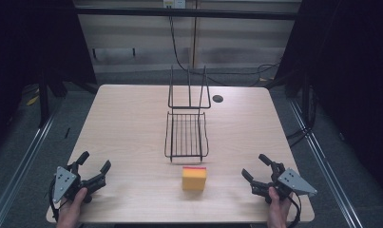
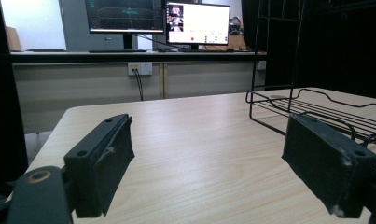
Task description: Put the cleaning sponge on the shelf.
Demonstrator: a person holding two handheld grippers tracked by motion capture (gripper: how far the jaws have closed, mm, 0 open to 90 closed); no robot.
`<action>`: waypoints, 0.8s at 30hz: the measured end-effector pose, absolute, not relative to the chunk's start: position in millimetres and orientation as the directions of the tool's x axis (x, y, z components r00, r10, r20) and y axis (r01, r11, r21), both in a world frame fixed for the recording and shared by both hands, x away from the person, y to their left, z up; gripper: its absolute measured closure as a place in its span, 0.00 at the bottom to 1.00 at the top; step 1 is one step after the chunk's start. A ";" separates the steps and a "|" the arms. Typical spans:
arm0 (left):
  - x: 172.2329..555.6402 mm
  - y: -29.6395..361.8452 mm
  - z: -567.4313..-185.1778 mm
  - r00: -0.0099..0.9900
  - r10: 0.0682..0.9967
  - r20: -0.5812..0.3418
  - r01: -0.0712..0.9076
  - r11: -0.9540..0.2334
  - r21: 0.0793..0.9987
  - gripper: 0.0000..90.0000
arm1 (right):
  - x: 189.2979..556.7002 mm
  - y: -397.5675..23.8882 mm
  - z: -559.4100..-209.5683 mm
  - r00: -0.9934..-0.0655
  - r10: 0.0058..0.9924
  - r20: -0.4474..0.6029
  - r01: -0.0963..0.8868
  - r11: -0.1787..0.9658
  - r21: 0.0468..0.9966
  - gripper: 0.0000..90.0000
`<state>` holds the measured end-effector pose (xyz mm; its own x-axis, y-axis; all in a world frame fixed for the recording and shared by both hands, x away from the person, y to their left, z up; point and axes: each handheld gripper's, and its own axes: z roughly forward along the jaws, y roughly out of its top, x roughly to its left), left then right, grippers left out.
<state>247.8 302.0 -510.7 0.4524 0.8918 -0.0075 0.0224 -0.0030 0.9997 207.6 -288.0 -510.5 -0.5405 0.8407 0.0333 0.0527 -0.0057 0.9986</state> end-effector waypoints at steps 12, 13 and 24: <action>247.9 301.9 -510.7 0.452 0.892 -0.010 0.021 0.000 1.000 0.17 | 213.3 -296.7 -507.8 -0.561 0.825 0.070 0.145 0.015 0.989 0.14; 247.9 301.7 -510.7 0.451 0.893 -0.012 0.021 0.003 1.000 0.17 | 212.8 -295.9 -507.5 -0.567 0.821 0.067 0.151 0.023 0.988 0.14; 247.8 302.0 -510.6 0.451 0.892 -0.008 0.021 -0.001 1.000 0.17 | 212.5 -293.5 -505.3 -0.597 0.791 0.137 0.224 0.000 0.975 0.14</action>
<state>247.8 302.0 -510.6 0.4512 0.8924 -0.0084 0.0207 -0.0011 0.9998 212.5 -293.5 -505.3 -0.5968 0.7906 0.1373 0.2241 -0.0001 0.9746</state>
